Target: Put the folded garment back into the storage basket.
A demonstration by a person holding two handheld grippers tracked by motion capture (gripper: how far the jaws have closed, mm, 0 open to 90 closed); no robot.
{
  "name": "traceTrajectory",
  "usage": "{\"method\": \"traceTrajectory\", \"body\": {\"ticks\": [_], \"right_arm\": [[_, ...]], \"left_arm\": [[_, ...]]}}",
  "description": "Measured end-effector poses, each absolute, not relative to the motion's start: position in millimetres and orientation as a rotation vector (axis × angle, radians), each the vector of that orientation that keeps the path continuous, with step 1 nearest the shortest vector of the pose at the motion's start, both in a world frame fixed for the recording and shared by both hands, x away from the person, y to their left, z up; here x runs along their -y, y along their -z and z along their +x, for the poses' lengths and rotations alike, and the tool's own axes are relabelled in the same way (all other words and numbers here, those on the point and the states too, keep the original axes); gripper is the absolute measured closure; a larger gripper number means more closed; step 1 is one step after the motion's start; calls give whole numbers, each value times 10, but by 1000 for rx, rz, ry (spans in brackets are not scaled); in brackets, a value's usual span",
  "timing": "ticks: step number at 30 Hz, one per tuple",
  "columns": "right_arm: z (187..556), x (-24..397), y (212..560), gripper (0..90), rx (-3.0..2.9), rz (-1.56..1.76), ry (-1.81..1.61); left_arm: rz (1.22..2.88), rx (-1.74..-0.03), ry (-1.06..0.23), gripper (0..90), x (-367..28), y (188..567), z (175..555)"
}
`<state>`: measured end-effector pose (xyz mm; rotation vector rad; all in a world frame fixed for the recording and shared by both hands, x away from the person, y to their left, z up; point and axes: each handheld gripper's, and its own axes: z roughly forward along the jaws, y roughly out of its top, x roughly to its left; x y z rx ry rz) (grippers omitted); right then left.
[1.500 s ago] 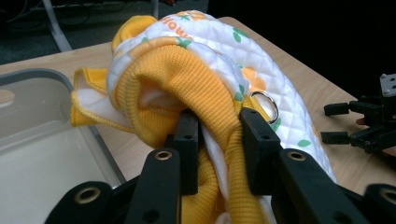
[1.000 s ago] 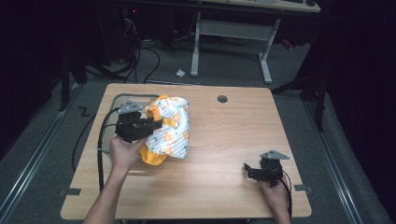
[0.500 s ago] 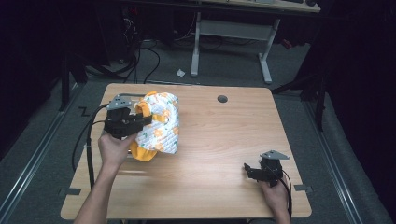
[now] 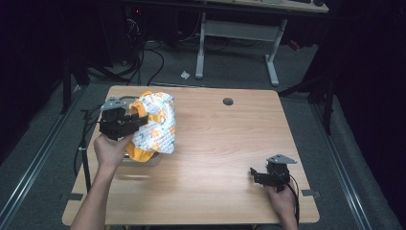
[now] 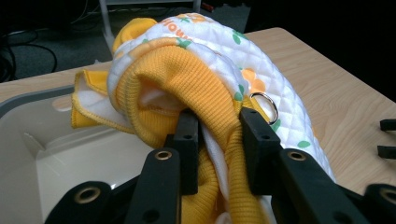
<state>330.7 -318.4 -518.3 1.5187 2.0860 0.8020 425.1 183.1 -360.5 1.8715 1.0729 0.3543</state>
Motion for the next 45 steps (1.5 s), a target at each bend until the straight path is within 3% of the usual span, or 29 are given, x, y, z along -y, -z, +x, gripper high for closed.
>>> {"method": "traceTrajectory", "body": {"ticks": [45], "right_arm": [[3307,3184,5183,165,-2086,1519,-802]], "left_arm": [[1940,-1251,-313,703,-2127,4036,4639]]}}
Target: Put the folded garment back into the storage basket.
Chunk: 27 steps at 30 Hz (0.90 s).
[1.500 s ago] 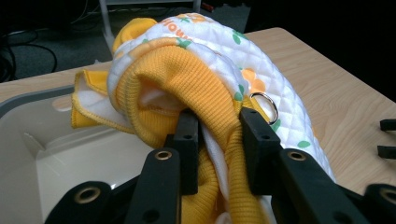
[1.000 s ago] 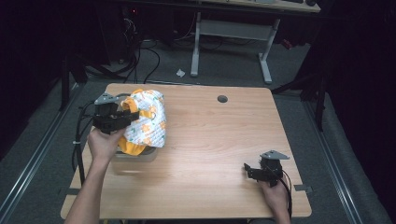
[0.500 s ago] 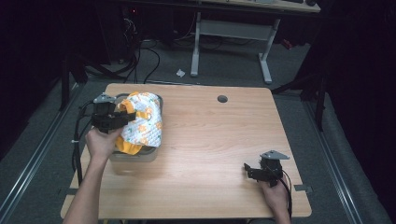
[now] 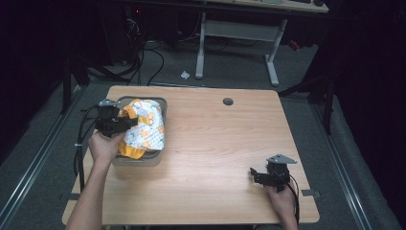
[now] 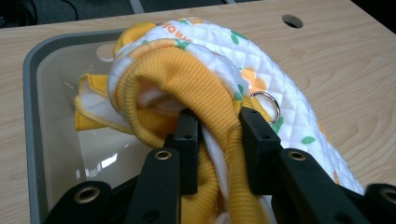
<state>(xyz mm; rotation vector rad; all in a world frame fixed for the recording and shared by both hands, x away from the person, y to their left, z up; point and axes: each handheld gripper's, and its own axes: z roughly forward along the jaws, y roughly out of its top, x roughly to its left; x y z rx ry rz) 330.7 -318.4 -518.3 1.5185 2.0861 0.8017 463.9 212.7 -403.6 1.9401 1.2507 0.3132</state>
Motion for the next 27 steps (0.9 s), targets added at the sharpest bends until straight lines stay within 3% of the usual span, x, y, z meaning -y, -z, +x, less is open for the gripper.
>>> {"method": "traceTrajectory", "body": {"ticks": [27], "right_arm": [[3307,3184,5183,165,-2086,1519,-802]], "left_arm": [[2033,-1351,-342,696,-2078,4364,4819]]}}
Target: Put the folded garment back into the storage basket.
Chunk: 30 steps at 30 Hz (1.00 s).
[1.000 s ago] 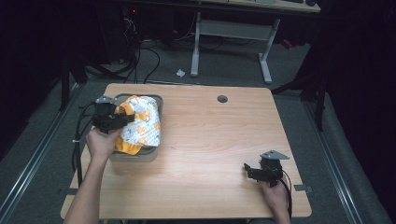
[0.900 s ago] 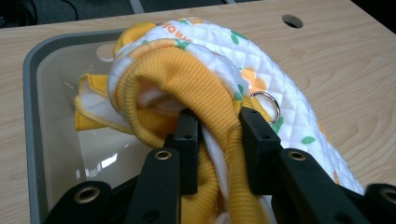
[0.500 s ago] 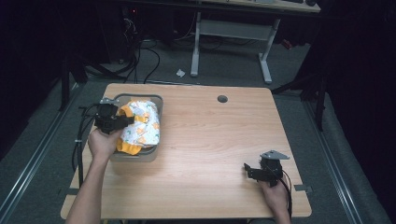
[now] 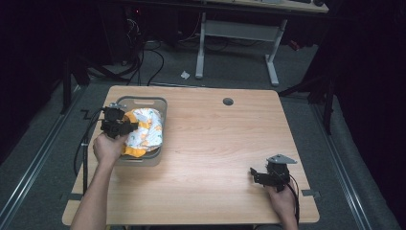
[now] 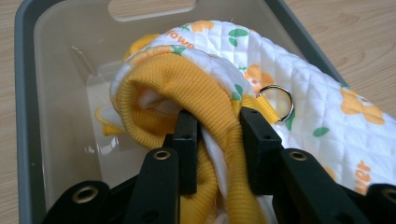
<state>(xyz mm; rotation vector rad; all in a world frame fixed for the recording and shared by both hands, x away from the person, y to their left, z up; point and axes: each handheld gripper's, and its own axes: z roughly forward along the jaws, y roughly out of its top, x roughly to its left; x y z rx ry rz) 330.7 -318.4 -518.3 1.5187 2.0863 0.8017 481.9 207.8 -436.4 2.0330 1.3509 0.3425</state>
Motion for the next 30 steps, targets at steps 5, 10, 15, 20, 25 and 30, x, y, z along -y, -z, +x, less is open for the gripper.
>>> {"method": "traceTrajectory", "body": {"ticks": [5,10,15,20,25,30], "right_arm": [[3307,3184,5183,165,-2086,1519,-802],[3307,3183,5183,165,-2086,1519,-802],[3307,3184,5183,165,-2086,1519,-802],[3307,3183,5183,165,-2086,1519,-802],[3307,3183,5183,165,-2086,1519,-802],[3307,3184,5183,165,-2086,1519,-802]], "left_arm": [[2052,-1361,-350,695,-2051,4402,4847],[2075,-1379,-366,691,-2028,4446,4872],[2096,-1399,-385,650,-2011,4481,4887],[2064,-1421,-413,559,-2021,4443,4881],[2029,-1441,-432,460,-2024,4392,4840],[1982,-1410,-470,400,-1969,4268,4741]]}}
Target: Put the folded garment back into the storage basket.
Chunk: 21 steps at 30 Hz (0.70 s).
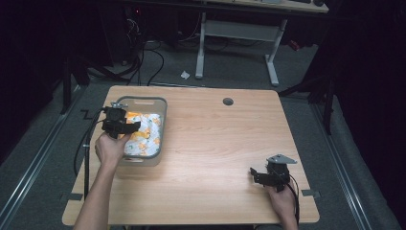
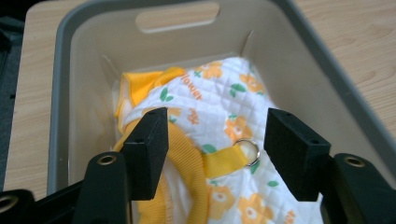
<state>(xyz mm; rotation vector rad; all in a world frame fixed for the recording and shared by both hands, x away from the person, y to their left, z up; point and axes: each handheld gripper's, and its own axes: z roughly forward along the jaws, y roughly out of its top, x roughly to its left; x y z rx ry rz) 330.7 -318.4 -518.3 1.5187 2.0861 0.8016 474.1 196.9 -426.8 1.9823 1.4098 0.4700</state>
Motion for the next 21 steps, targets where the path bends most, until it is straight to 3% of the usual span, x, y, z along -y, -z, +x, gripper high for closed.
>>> {"method": "traceTrajectory", "body": {"ticks": [21], "right_arm": [[3307,3183,5183,165,-2086,1519,-802]], "left_arm": [[1972,-1256,-449,370,-1714,4065,4463]]}}
